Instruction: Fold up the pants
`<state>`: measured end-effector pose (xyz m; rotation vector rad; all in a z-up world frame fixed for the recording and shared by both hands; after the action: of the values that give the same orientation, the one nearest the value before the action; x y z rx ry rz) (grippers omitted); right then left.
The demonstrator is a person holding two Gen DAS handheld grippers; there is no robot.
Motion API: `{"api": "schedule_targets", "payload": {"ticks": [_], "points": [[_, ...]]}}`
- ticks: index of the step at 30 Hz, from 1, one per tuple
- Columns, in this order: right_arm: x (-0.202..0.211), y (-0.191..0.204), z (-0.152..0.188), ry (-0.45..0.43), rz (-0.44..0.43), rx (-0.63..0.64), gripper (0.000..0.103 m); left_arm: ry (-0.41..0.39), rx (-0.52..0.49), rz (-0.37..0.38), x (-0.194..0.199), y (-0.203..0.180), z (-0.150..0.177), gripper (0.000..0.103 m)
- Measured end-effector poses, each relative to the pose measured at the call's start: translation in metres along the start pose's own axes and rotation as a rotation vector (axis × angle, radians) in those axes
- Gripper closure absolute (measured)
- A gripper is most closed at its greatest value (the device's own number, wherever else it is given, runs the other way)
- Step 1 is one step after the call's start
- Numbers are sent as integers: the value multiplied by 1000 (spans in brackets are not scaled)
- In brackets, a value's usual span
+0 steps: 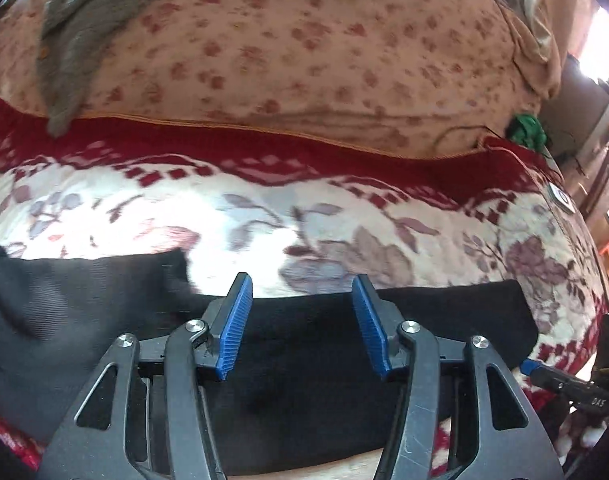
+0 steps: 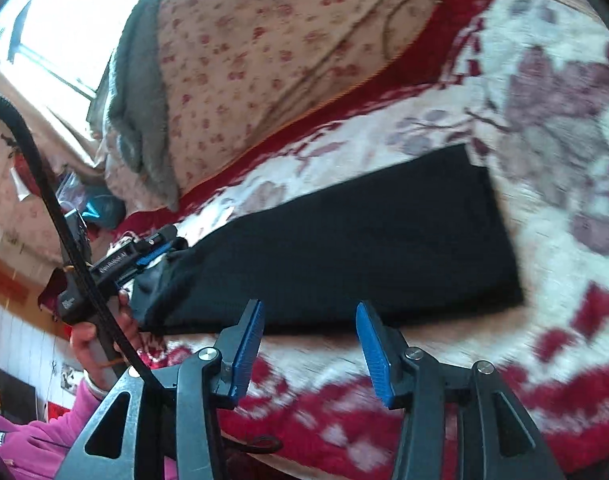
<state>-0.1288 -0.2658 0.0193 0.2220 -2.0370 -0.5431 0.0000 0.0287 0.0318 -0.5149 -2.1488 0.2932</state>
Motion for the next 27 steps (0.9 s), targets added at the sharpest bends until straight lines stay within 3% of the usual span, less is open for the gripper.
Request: {"api": "schedule_targets", "payload": {"ticks": [6,8,12,17,22,27], "points": [[9,-17,4,-7,19,-70,57,64,-25,39,-18,-24,1,50],[10,-22,4,-4,47,-79,54,79,-47,64,-23,-35,-1,44],[10,-36,8,40,86,-120,53,144,-90,155,-42,-62,-7,41],[5,-57,6,59,35,-189,53,230,-159,256,-72,-100,-9,41],[0,-75,-10,-21,-26,-259,53,336,-254,340,-106,-137,-1,41],[-1,-78,-14,-15,-45,-251,53,432,-366,368,-135,-159,8,41]]}}
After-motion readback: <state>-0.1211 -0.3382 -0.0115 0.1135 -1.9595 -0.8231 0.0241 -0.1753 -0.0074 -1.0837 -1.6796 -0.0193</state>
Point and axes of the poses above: each gripper's, at about its wrist camera, not at the fingertips, and x roughly against the way its jaws point, y to its left, z to its underside, the point moved 4 cm from there along -x, roughly the way its jaws point, and after that the axes turned 10 degrees about z, right-handed, at the moved point
